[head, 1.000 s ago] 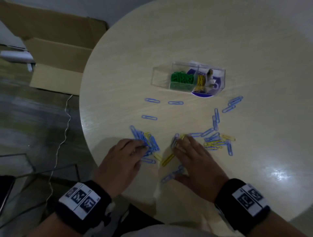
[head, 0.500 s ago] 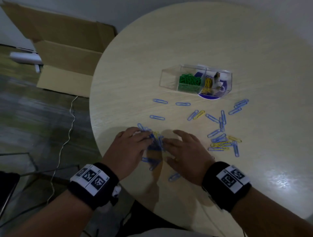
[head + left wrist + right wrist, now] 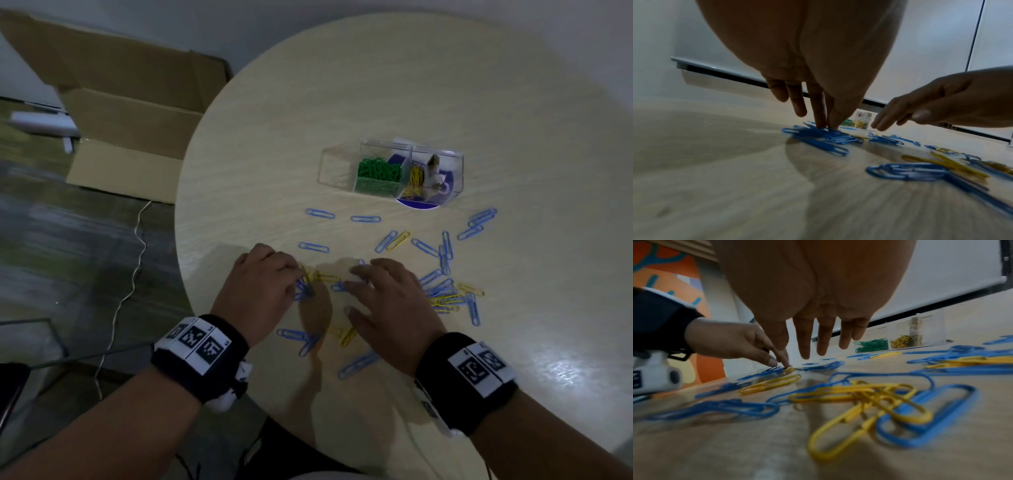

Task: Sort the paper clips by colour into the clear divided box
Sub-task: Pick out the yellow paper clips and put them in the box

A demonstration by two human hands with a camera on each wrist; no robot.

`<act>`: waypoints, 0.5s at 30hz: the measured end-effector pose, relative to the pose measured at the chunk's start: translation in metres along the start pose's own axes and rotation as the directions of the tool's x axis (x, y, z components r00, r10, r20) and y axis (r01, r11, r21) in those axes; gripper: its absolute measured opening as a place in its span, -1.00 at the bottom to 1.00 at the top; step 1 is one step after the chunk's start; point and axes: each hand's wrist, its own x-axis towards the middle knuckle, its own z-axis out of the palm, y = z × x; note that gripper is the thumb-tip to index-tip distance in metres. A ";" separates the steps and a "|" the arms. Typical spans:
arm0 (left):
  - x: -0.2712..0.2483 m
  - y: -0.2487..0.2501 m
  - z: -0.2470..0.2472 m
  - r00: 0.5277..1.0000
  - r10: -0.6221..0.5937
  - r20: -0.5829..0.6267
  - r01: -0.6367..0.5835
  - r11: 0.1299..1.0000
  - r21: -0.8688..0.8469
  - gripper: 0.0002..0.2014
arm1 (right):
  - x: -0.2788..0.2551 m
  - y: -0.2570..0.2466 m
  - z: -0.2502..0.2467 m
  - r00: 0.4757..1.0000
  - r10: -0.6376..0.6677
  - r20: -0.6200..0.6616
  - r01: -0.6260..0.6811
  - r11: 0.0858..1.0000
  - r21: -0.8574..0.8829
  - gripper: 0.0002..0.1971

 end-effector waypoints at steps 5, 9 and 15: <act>0.014 -0.004 0.004 0.999 -0.032 0.013 0.032 0.999 -0.041 -0.71 | -0.010 -0.004 0.006 0.995 0.014 0.095 -0.010 0.999 -0.035 -0.63; 0.027 -0.003 0.004 1.000 0.007 -0.008 -0.007 0.996 -0.088 -0.76 | -0.018 0.001 0.008 0.996 -0.042 0.084 0.039 0.999 0.037 -0.65; 0.037 -0.003 0.007 0.995 0.091 0.029 -0.091 0.996 0.020 -0.86 | -0.010 0.008 0.000 0.984 -0.170 0.053 0.163 0.980 0.112 -0.78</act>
